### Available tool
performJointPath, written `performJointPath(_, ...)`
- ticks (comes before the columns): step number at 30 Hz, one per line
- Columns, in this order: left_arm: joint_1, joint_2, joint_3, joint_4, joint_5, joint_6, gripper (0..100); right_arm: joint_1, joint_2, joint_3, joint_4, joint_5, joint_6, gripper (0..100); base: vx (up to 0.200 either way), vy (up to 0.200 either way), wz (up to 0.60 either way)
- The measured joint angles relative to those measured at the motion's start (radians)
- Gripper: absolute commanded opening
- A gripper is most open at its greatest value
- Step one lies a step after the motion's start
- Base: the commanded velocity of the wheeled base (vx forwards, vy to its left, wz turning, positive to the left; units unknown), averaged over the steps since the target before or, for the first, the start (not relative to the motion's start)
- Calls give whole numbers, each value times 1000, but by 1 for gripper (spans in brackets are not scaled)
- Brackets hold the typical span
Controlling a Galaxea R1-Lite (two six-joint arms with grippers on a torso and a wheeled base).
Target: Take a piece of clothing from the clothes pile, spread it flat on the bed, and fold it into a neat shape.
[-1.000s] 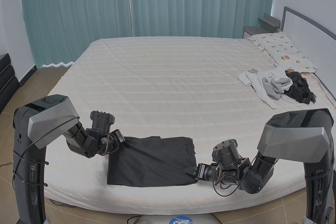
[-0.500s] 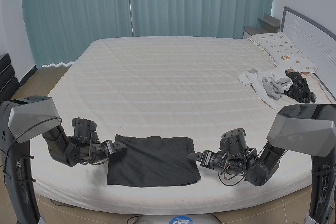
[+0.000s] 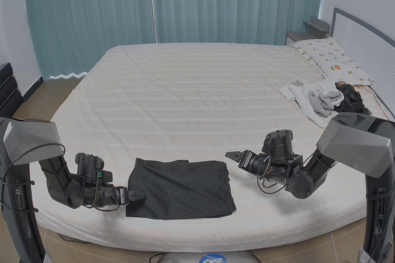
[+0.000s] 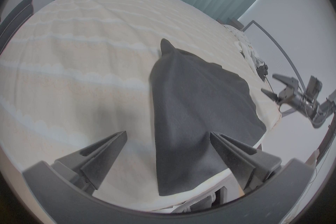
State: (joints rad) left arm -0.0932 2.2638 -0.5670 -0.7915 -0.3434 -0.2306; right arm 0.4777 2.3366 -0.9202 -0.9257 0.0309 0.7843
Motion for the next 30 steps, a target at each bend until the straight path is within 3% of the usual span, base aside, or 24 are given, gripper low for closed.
performJointPath(5, -19, -1, 21, 0, 3, 18, 100, -11, 53, -84, 34, 13, 0, 100, 0, 0, 0)
performJointPath(6, -25, -1, 24, 1, 4, 19, 0, -10, 68, -109, 42, 15, 0, 100, 0, 0, 0)
performJointPath(18, -54, -34, 59, 23, 11, 24, 0, 1, 199, -301, 137, 18, 13, 100, 0, 0, 0)
performJointPath(19, -54, -37, 60, 24, 11, 24, 0, 3, 206, -310, 137, 18, 13, 0, 0, 0, 0)
performJointPath(30, -56, -50, 57, 48, 13, 24, 0, 23, 267, -370, 140, 19, 14, 0, 0, 0, 0)
